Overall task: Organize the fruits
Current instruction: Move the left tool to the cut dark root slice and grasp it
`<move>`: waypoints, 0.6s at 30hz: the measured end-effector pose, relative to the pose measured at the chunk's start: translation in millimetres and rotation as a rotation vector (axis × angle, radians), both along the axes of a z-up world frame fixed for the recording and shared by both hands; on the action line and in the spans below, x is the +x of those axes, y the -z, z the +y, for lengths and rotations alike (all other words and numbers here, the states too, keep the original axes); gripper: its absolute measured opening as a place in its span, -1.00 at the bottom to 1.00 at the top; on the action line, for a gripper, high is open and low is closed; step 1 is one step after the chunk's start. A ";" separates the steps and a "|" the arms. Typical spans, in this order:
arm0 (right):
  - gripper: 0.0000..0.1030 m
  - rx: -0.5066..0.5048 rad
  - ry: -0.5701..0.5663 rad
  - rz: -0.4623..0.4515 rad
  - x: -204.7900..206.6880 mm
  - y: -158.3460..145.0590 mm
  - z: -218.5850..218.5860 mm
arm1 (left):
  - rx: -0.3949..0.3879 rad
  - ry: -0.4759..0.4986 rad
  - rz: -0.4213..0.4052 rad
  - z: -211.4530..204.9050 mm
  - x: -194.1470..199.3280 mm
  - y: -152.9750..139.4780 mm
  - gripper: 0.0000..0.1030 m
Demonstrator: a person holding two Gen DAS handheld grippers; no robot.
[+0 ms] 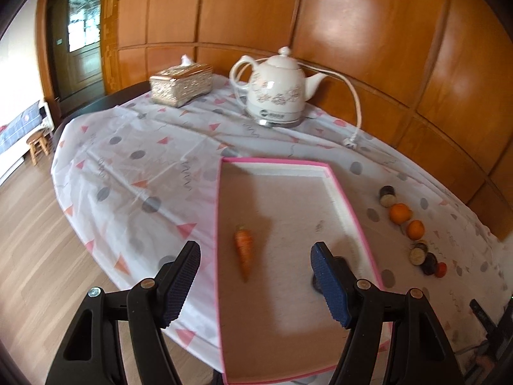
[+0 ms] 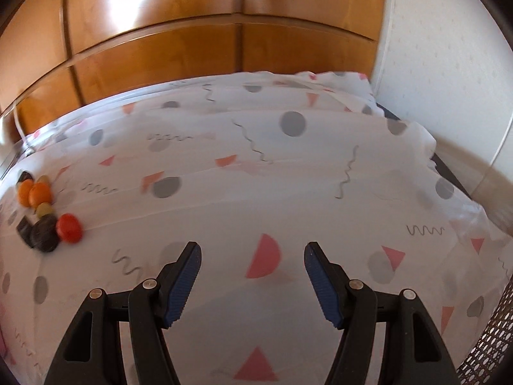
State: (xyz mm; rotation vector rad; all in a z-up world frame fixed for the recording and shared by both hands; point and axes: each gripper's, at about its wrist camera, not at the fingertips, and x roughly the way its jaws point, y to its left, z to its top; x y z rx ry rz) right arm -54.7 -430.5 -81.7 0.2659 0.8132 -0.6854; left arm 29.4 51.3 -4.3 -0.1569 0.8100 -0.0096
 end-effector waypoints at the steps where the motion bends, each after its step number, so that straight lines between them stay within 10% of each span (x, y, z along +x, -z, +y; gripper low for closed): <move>1: 0.31 -0.002 0.010 0.000 -1.8 1.4 -1.5 | 0.002 0.020 -0.004 -7.0 3.8 -2.4 0.40; 14: 0.43 0.034 0.087 0.000 -9.1 17.8 -28.3 | -0.078 0.209 0.066 -93.2 68.0 2.8 0.36; 18: 0.49 0.045 0.079 -0.009 -10.0 17.9 -28.7 | -0.103 0.283 0.114 -129.9 99.8 12.9 0.08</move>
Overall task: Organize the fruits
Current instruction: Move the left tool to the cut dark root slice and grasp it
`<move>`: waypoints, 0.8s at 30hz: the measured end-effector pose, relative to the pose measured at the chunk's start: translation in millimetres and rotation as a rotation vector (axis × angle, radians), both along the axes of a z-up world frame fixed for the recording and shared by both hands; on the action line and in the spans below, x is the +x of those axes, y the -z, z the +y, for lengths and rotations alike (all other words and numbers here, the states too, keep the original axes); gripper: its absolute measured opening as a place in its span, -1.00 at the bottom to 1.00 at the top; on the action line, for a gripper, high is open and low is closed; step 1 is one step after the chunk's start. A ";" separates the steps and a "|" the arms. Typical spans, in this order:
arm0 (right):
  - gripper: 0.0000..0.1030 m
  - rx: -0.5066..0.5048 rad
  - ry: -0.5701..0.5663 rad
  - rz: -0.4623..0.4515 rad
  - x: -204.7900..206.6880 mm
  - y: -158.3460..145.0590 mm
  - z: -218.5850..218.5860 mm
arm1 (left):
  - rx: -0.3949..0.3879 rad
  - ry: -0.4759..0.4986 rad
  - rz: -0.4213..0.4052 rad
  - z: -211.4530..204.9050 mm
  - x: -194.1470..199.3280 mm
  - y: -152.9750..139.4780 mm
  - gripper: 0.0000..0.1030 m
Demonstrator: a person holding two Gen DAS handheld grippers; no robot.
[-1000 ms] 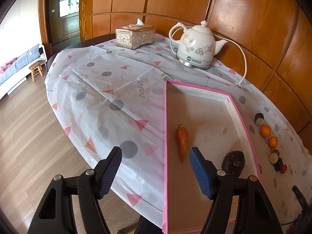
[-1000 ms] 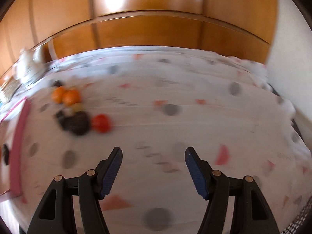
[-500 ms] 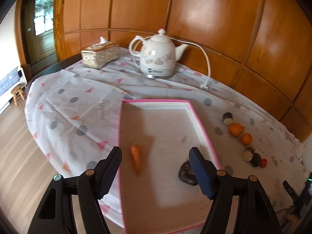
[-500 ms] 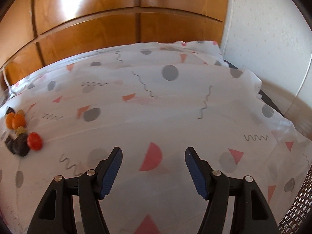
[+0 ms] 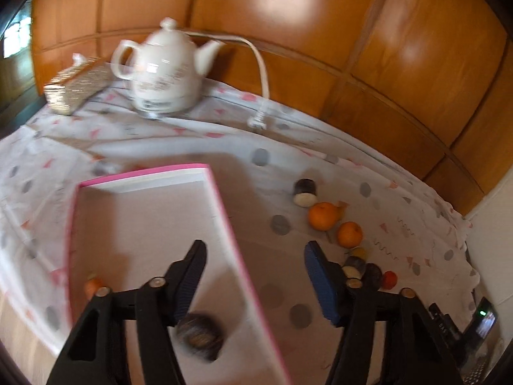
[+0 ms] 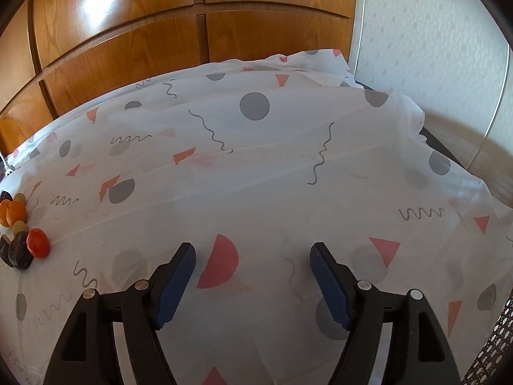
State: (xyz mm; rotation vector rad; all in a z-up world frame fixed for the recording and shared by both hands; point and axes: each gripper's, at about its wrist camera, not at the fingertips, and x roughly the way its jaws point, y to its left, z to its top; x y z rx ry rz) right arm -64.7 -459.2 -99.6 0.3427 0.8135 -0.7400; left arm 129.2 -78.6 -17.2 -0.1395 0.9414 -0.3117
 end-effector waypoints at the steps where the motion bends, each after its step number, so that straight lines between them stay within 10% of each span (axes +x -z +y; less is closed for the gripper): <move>1: 0.50 0.001 -0.002 0.000 0.5 0.4 -0.6 | -0.003 0.017 0.015 -8.4 8.1 3.0 0.02; 5: 0.55 0.003 -0.008 -0.003 0.8 1.0 0.7 | -0.015 0.079 0.072 -44.1 39.8 15.8 -0.24; 24: 0.69 0.002 -0.026 0.000 4.5 2.2 2.6 | -0.026 0.041 0.232 -106.1 142.9 66.9 -0.12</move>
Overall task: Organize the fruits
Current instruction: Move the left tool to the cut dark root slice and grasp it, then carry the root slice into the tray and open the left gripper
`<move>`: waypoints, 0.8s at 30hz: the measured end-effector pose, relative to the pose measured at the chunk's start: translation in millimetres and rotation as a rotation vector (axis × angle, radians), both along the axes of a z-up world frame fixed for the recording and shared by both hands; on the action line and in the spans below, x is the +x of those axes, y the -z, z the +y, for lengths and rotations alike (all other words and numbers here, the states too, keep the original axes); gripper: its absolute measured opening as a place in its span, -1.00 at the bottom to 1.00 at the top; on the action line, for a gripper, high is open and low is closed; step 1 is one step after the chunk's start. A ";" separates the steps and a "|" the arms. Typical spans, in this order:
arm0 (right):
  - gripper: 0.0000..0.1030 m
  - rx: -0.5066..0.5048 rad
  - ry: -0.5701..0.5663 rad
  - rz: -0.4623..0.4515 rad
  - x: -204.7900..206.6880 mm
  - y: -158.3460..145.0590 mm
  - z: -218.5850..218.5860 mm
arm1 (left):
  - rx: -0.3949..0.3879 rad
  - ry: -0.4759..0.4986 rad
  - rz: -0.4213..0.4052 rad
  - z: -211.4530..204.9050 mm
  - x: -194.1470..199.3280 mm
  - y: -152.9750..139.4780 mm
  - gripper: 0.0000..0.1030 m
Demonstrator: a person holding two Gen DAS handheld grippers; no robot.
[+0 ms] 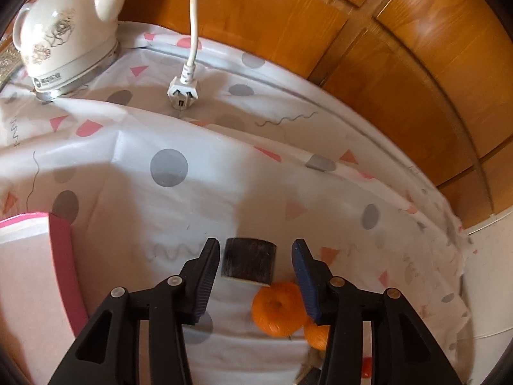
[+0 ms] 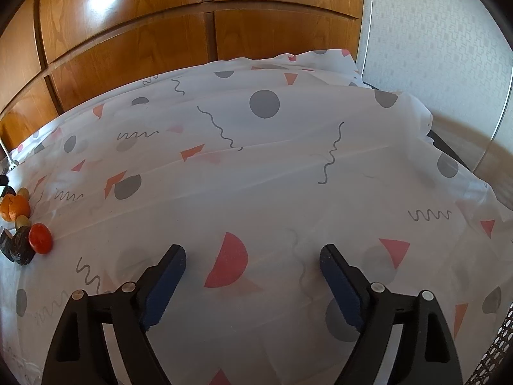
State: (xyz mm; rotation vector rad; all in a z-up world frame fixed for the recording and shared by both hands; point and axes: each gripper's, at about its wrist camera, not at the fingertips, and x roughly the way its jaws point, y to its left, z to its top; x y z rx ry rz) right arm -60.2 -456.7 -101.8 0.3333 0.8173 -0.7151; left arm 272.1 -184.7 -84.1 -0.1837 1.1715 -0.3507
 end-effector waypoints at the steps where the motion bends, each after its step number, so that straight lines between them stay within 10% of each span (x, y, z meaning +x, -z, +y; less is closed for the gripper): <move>1: 0.69 0.000 0.000 0.000 -0.1 0.0 0.0 | 0.013 0.002 0.015 -1.5 2.5 6.0 -0.14; 24: 0.72 -0.006 -0.002 0.003 0.9 0.6 0.7 | -0.055 -0.109 -0.132 96.2 -58.0 -41.6 -0.30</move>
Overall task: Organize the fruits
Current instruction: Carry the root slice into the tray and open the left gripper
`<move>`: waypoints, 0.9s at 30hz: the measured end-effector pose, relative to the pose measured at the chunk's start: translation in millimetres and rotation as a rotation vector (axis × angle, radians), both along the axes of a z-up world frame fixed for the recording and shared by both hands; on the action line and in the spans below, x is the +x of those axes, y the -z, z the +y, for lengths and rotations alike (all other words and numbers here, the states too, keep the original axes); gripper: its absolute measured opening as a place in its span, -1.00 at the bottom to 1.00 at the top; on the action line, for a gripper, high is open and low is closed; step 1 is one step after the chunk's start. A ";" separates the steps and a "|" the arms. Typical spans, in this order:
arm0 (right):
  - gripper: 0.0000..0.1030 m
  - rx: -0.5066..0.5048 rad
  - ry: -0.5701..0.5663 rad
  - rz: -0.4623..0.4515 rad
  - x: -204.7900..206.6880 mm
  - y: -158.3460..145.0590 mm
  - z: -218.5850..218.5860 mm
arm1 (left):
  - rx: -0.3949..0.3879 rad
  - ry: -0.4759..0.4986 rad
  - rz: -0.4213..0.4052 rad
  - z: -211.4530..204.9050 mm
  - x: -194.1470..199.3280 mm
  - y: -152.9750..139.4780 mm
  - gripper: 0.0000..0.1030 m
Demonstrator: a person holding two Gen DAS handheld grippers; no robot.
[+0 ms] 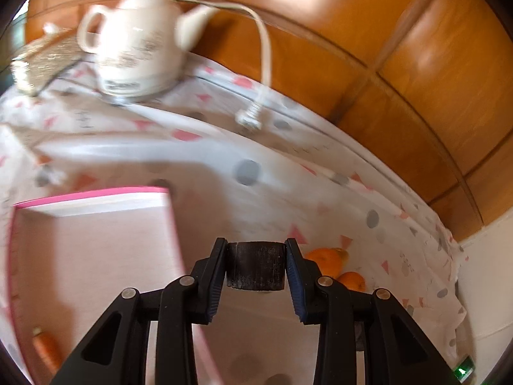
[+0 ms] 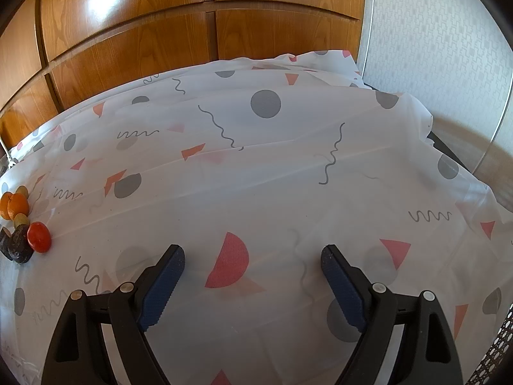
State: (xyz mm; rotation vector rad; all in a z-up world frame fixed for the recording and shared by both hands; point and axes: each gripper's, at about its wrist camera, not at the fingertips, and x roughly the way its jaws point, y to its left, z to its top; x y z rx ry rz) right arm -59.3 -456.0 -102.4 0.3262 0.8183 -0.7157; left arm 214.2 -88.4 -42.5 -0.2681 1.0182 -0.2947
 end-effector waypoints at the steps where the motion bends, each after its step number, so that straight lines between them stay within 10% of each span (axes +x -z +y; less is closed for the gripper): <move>1: 0.72 0.000 0.000 0.000 0.1 0.0 0.1 | -0.001 -0.034 -0.007 13.7 -4.0 -2.3 -0.30; 11: 0.72 -0.002 -0.001 0.001 0.1 0.3 -0.1 | 0.040 -0.208 0.010 106.0 -29.3 13.8 -0.30; 27: 0.72 -0.005 0.000 0.002 -0.9 0.6 -0.2 | 0.194 -0.207 -0.039 114.6 -54.5 40.8 -0.29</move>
